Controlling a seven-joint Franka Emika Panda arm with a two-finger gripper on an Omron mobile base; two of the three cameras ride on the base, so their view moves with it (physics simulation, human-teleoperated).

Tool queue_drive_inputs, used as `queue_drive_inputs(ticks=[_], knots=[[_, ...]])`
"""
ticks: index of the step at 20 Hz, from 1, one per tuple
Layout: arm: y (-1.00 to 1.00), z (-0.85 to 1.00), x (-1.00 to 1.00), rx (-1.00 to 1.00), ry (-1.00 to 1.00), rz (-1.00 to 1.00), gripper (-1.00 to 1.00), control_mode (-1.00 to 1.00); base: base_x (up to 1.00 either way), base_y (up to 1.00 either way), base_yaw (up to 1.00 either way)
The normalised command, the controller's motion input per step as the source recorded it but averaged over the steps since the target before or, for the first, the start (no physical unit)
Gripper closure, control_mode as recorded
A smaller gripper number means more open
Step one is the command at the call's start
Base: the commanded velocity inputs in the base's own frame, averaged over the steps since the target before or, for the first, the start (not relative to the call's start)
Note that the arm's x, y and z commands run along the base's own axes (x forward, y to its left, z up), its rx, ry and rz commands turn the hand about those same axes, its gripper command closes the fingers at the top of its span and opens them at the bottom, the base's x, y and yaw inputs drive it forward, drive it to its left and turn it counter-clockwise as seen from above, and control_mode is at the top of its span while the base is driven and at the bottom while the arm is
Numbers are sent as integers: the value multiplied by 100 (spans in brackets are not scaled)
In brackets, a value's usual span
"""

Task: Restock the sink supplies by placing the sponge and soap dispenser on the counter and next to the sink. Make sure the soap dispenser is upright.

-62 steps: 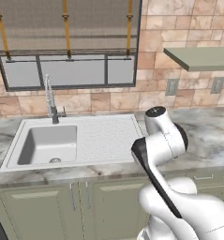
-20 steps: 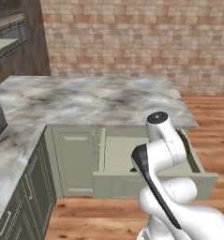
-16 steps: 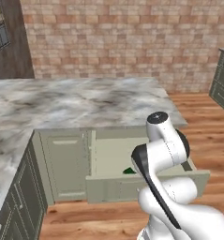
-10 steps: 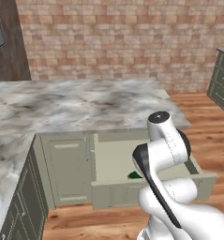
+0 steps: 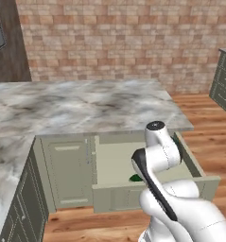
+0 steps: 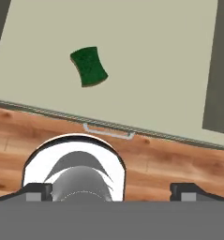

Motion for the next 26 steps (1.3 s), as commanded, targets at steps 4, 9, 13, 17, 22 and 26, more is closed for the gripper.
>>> queue_drive_inputs(ticks=[4, 9, 13, 17, 22, 26], knots=[[20, -66, 91, 4, 20, 0, -100, -100, 0, 0, 0], [11, -47, 77, 4, 15, 0, -100, -100, 0, 0, 0], [0, -82, 33, 2, 4, 0, -100, -100, 0, 0, 0], [0, -76, 33, 0, 1, 0, -100, -100, 0, 0, 0], [0, -37, 27, 1, 0, 0, -100, -100, 0, 0, 0], [0, -39, 9, 4, 0, 1, -100, -100, 0, 0, 0]])
